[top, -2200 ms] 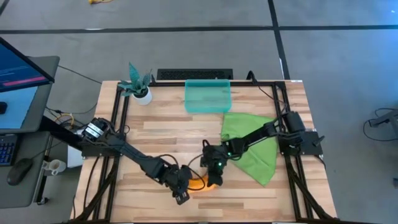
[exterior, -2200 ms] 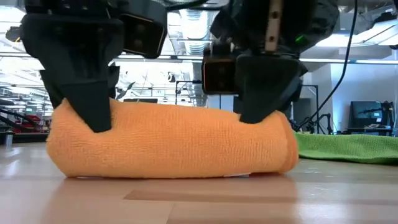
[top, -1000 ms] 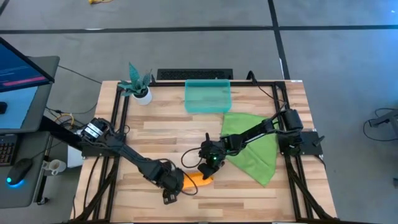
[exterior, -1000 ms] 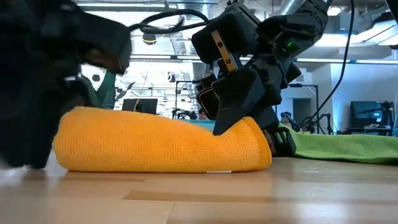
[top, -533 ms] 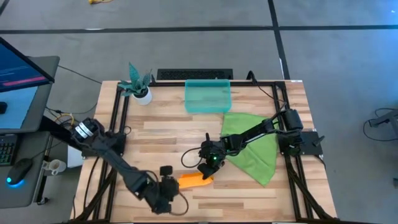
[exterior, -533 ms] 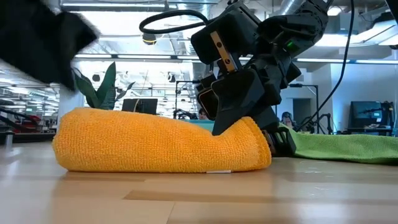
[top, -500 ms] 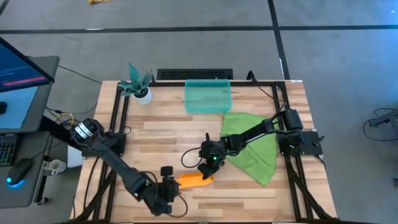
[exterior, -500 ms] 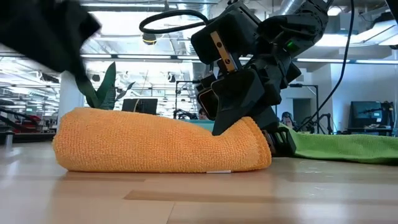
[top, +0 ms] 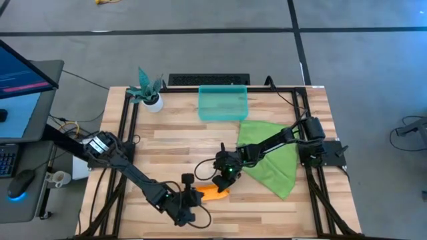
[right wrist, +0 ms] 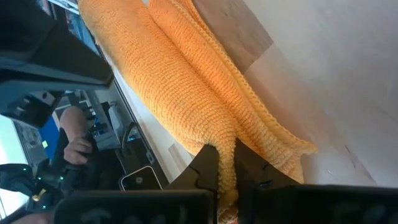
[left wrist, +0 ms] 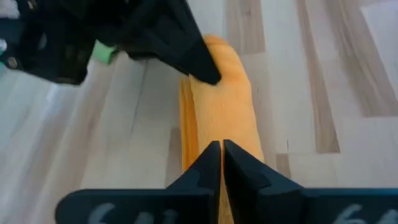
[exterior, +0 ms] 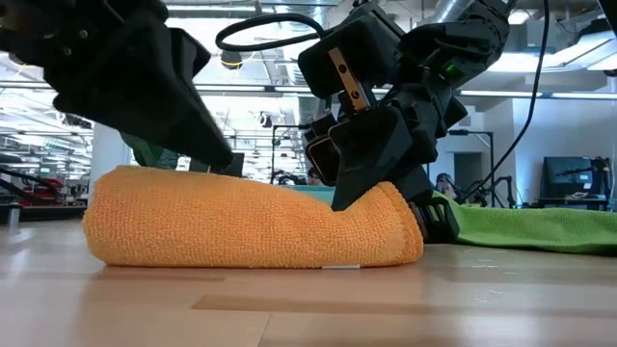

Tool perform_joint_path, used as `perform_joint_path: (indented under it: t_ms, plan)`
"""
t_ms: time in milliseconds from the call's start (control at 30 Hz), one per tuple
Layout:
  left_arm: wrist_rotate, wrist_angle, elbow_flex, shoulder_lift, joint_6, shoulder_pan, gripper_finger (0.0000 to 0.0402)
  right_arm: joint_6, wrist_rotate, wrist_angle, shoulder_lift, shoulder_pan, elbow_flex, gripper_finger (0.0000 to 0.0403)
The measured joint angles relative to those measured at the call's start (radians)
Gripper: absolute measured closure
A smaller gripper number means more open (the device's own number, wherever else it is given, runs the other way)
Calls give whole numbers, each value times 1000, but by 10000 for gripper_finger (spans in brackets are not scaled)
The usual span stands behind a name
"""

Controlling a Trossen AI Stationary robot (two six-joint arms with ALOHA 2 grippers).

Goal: Roll microfiber towels into tight, uniform cylinder then place into a basket
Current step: Roll the orange towel

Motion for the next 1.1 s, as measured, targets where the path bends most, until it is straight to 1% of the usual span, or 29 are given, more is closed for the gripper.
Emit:
perform_joint_path:
  t_ms: [100, 200, 300, 400, 500, 600, 733, 900, 1000, 1100]
  plan:
    - [47, 7, -1, 10, -30, 6, 394, -1, 0, 0, 0, 0, 0, 366]
    - [66, 7, -12, 26, -63, 9, 399, -2, 0, -1, 0, 0, 0, 366]
    - [52, -1, -45, 31, -104, 15, 400, 2, 3, 1, 0, 0, 0, 366]
    - [49, -7, -79, 30, -178, 32, 401, 3, 4, 2, -1, 1, 0, 364]
    - [84, 6, -104, 26, -220, 46, 401, -6, 7, 1, -1, 7, 2, 354]
    - [98, 73, -133, 25, -219, 50, 401, -21, 9, -6, -1, 13, 4, 330]
    - [104, 85, -134, 26, -215, 45, 401, -54, 37, -13, -1, 16, 4, 282]
    - [103, 85, -135, 27, -215, 40, 401, -78, 41, -17, -2, 14, 4, 223]
    - [103, 85, -135, 28, -215, 40, 401, -82, 56, -17, -2, 18, 4, 205]
    - [103, 79, -129, 28, -205, 40, 401, -88, 73, -24, -2, 22, 4, 204]
